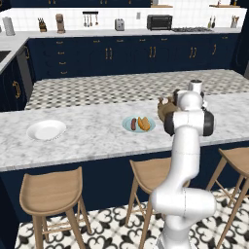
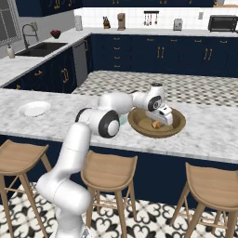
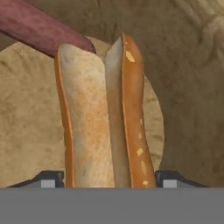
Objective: Place one bun and one sausage from the bowl on each plate.
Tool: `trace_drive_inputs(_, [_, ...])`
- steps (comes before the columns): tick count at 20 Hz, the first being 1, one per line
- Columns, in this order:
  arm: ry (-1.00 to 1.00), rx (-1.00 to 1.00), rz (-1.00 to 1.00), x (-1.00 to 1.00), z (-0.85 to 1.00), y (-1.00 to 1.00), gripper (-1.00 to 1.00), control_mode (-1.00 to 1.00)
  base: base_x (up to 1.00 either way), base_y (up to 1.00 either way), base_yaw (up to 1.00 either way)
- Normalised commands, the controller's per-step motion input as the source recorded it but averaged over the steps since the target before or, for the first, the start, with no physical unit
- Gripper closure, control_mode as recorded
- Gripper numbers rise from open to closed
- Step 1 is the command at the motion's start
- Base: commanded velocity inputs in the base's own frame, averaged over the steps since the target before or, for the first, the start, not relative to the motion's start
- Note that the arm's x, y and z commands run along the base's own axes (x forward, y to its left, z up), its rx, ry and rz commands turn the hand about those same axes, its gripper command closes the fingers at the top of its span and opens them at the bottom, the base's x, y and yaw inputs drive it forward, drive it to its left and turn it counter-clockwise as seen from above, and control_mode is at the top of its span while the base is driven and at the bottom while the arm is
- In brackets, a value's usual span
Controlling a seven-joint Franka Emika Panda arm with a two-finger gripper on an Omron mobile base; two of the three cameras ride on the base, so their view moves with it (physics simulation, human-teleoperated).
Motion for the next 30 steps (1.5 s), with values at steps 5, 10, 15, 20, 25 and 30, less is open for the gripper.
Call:
trace_drive_inputs(5, [0.0, 0.0, 0.0, -0.18, 0.31, 0.64, 1.0, -1.0, 0.0, 0.0, 0.0])
trace_drive_inputs(10, [0.02, 0.0, 0.04, -0.48, 0.37, 0.67, 1.0, -1.0, 0.0, 0.0, 0.0])
trace_drive_inputs(15, [0.01, 0.01, 0.19, -0.56, 0.15, 0.55, 1.0, -1.0, 0.0, 0.0, 0.0])
trace_drive_inputs(20, [-0.01, 0.06, 0.2, -0.25, 0.17, 0.45, 1.0, -1.0, 0.0, 0.0, 0.0])
trace_drive_inputs(25, [-0.1, 0.07, 0.19, -0.04, 0.28, 0.49, 1.0, -1.0, 0.0, 0.0, 0.0])
trace_drive_inputs(30, [-0.07, 0.0, 0.17, 0.0, 0.08, 0.47, 1.0, -1.0, 0.0, 0.0, 0.0])
